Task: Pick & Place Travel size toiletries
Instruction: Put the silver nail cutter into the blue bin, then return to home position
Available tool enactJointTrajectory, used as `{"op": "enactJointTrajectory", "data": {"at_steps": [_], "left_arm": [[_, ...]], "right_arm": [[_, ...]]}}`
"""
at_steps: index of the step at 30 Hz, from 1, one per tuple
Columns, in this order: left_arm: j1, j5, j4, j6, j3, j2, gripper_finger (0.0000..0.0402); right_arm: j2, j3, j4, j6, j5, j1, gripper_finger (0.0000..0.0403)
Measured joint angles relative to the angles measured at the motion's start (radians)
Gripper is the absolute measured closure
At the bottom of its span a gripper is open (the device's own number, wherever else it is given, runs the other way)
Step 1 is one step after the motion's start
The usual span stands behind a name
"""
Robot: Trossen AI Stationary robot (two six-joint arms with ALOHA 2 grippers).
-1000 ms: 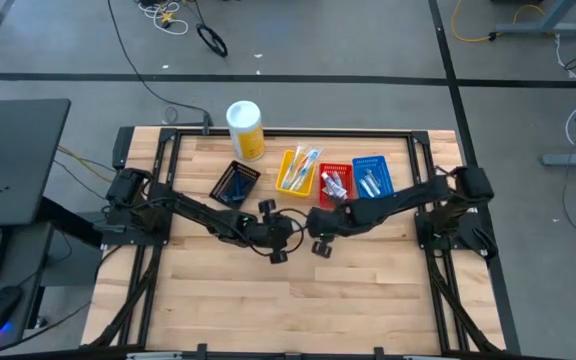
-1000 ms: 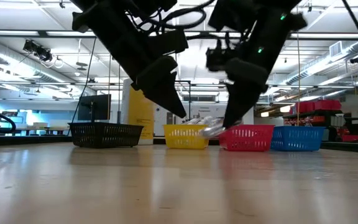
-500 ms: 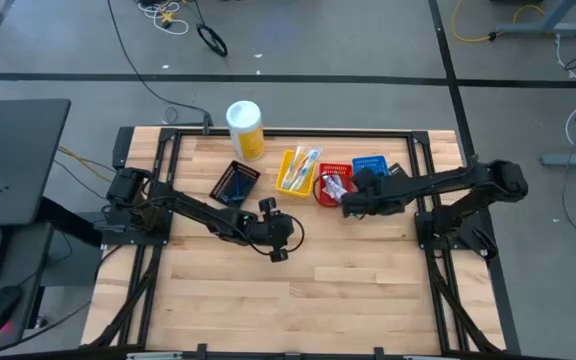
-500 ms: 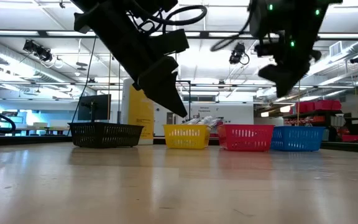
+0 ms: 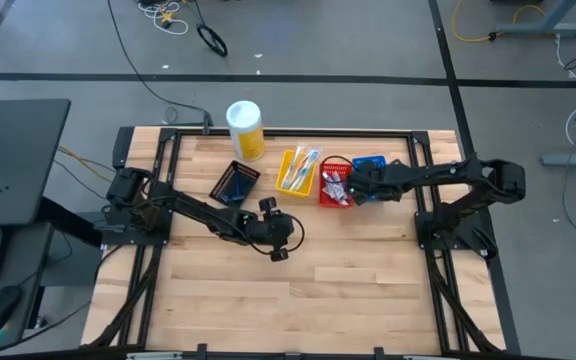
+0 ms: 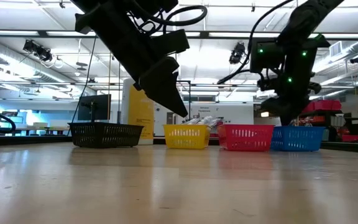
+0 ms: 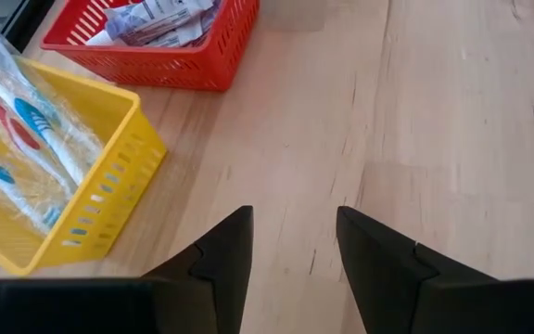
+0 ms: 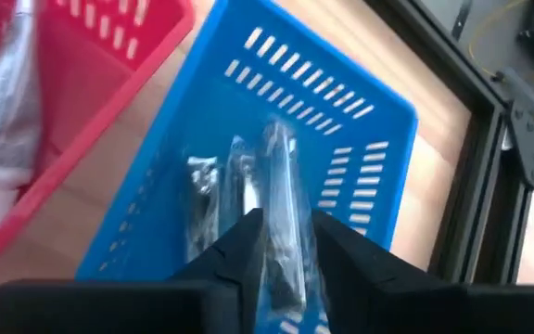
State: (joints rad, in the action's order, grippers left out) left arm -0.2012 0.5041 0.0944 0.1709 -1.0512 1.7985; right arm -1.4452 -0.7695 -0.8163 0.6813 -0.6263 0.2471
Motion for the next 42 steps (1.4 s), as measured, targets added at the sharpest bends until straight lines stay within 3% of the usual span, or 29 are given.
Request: {"op": "enactJointTrajectory", "data": {"at_steps": [8, 13, 20, 24, 27, 32, 36, 42], "left_arm": [[0.019, 0.001, 0.003, -0.005, 0.0, 0.0, 0.0237], [0.035, 0.026, 0.123, 0.031, 0.0, -0.06, 0.0246], [0.049, 0.236, 0.489, 0.148, 0.0, -0.284, 0.0261], [0.038, 0.402, 0.794, 0.373, 0.013, -0.46, 0.0272], [0.022, 0.455, 0.96, 0.496, 0.052, -0.604, 0.0281], [-0.007, 0.404, 0.916, 0.473, 0.215, -0.856, 0.0294], [-0.047, 0.322, 0.774, 0.391, 0.41, -1.066, 0.0305], [-0.076, 0.215, 0.448, 0.181, 0.66, -1.377, 0.0318]], "right_arm": [[0.0, 0.002, 0.034, -0.066, -0.018, 0.091, 0.0265], [0.021, -0.031, 0.041, -0.053, 0.059, 0.071, 0.0262], [0.126, -0.15, 0.074, -0.216, 0.101, -0.082, 0.0292], [0.233, -0.198, 0.084, -0.268, 0.136, -0.199, 0.0321], [0.319, -0.198, 0.095, -0.367, 0.185, -0.288, 0.0345], [0.441, -0.098, 0.198, -0.552, 0.368, -0.405, 0.0375], [0.519, 0.051, 0.438, -0.687, 0.558, -0.48, 0.0383], [0.635, 0.246, 0.766, -0.854, 0.583, -0.515, 0.0385]]}}
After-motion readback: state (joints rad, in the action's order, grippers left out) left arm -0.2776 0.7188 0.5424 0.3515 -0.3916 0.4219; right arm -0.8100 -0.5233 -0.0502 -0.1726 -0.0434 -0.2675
